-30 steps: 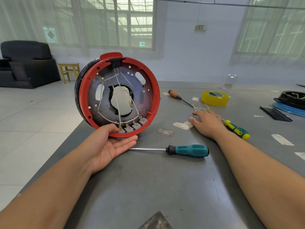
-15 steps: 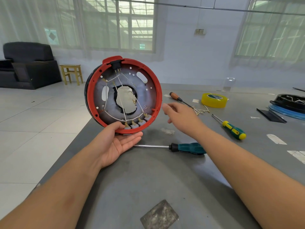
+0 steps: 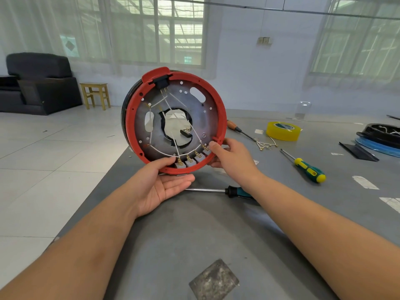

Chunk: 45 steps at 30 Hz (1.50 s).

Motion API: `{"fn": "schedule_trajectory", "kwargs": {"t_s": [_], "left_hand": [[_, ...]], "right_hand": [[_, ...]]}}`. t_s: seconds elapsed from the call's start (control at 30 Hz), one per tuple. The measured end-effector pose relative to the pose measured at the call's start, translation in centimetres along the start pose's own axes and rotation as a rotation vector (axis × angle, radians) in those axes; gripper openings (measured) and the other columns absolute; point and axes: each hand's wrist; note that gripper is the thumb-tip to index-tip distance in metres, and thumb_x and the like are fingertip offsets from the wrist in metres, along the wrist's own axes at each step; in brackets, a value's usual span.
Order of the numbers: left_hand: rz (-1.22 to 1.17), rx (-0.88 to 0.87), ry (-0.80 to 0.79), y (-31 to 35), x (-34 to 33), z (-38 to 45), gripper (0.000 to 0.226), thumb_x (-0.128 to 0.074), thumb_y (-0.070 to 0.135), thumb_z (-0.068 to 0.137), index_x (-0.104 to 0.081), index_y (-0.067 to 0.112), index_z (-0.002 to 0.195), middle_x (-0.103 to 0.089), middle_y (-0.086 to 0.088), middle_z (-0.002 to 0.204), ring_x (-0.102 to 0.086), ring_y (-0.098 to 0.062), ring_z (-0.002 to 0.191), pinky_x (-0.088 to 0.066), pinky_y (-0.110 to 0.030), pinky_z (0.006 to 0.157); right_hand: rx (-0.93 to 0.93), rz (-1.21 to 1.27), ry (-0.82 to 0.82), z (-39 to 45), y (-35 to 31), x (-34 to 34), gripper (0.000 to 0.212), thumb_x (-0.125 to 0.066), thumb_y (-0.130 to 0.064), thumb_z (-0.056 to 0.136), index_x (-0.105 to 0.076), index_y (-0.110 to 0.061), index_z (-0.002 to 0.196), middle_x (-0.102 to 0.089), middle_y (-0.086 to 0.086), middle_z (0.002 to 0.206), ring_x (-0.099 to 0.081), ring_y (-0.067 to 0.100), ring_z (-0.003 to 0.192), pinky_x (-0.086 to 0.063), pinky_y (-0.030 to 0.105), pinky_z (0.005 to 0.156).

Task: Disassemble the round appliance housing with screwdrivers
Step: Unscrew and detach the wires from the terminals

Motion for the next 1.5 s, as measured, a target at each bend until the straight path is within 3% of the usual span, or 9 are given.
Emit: {"fn": "schedule_trajectory", "kwargs": {"t_s": [0.13, 0.33, 0.63, 0.77, 0.87, 1.03, 1.2, 1.37, 1.5], "left_hand": [[0.005, -0.021, 0.014, 0.0, -0.3, -0.1, 0.037, -0.060, 0.023, 0.104, -0.066, -0.010, 0.122, -0.073, -0.036, 0.110, -0.078, -0.042, 0.100, -0.066, -0.041, 0.068], [0.035, -0.048, 0.081, -0.3, -0.7, 0.2, 0.030, -0.045, 0.008, 0.107, -0.061, -0.014, 0.119, -0.075, -0.035, 0.102, -0.079, -0.043, 0.091, -0.065, -0.039, 0.061], [0.031, -0.051, 0.128, -0.3, -0.9, 0.2, 0.025, -0.039, 0.003, 0.107, -0.056, -0.013, 0.118, -0.075, -0.036, 0.098, -0.079, -0.043, 0.086, -0.064, -0.040, 0.058], [0.033, -0.054, 0.139, -0.3, -0.8, 0.3, 0.025, -0.038, 0.002, 0.108, -0.057, -0.013, 0.114, -0.075, -0.035, 0.097, -0.079, -0.043, 0.086, -0.066, -0.042, 0.060], [0.027, -0.053, 0.136, -0.3, -0.7, 0.3, 0.024, -0.038, 0.002, 0.107, -0.056, -0.013, 0.115, -0.075, -0.035, 0.098, -0.079, -0.044, 0.087, -0.066, -0.043, 0.061], [0.024, -0.050, 0.130, -0.4, -0.6, 0.4, 0.025, -0.040, 0.001, 0.106, -0.056, -0.013, 0.118, -0.075, -0.037, 0.099, -0.078, -0.046, 0.089, -0.066, -0.043, 0.061], [0.021, -0.051, 0.130, -0.4, -0.5, 0.6, 0.024, -0.040, 0.001, 0.106, -0.056, -0.012, 0.118, -0.075, -0.036, 0.099, -0.078, -0.046, 0.089, -0.066, -0.044, 0.061], [0.003, -0.061, 0.133, -0.4, -0.4, 0.7, 0.025, -0.040, 0.000, 0.105, -0.055, -0.013, 0.119, -0.074, -0.037, 0.101, -0.078, -0.047, 0.090, -0.065, -0.045, 0.061], [-0.010, -0.067, 0.132, -0.4, -0.3, 0.7, 0.024, -0.041, 0.001, 0.104, -0.056, -0.012, 0.119, -0.074, -0.038, 0.101, -0.078, -0.047, 0.090, -0.065, -0.045, 0.061]], "right_hand": [[-0.005, 0.052, 0.018, 0.1, 0.4, -0.2, 0.021, -0.066, -0.038, 0.096, -0.067, -0.022, 0.109, -0.079, 0.003, 0.082, -0.078, 0.019, 0.077, -0.064, 0.043, 0.084], [-0.035, 0.039, 0.004, 0.3, 0.7, -0.3, 0.021, -0.066, -0.037, 0.098, -0.067, -0.022, 0.112, -0.079, 0.005, 0.091, -0.078, 0.018, 0.079, -0.064, 0.042, 0.084], [-0.043, -0.026, -0.037, 0.2, 0.6, -0.2, 0.020, -0.064, -0.040, 0.099, -0.068, -0.024, 0.111, -0.079, 0.002, 0.091, -0.078, 0.015, 0.077, -0.064, 0.041, 0.084], [0.023, -0.247, -0.039, 0.3, -0.4, 0.8, 0.024, -0.058, -0.053, 0.098, -0.069, -0.032, 0.097, -0.077, -0.005, 0.087, -0.076, 0.010, 0.075, -0.062, 0.044, 0.087], [0.106, -0.476, -0.073, 0.0, -1.1, 2.4, 0.034, -0.049, -0.062, 0.098, -0.070, -0.034, 0.102, -0.076, -0.009, 0.090, -0.074, 0.007, 0.081, -0.060, 0.043, 0.084], [0.251, -0.743, -0.180, -2.2, 0.0, 5.7, 0.035, -0.048, -0.056, 0.102, -0.070, -0.032, 0.115, -0.070, -0.019, 0.092, -0.062, -0.004, 0.086, -0.045, 0.014, 0.073], [0.402, -0.786, -0.245, -4.5, 1.6, 8.8, 0.052, -0.038, -0.062, 0.100, -0.074, -0.025, 0.110, -0.071, -0.010, 0.096, -0.061, 0.005, 0.089, -0.048, 0.024, 0.081], [0.383, -0.842, -0.437, -5.4, 2.8, 10.9, 0.037, -0.066, -0.058, 0.090, -0.070, -0.032, 0.116, -0.061, -0.013, 0.108, -0.059, 0.004, 0.101, -0.045, 0.018, 0.087], [0.376, -0.750, -0.412, -5.6, 3.0, 10.2, 0.023, -0.075, -0.039, 0.085, -0.071, -0.033, 0.106, -0.065, -0.016, 0.102, -0.061, 0.006, 0.096, -0.049, 0.023, 0.086]]}}
Point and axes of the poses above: each hand's wrist, its own z-axis towards the middle knuckle, its own x-axis out of the back of the hand, y = z × x
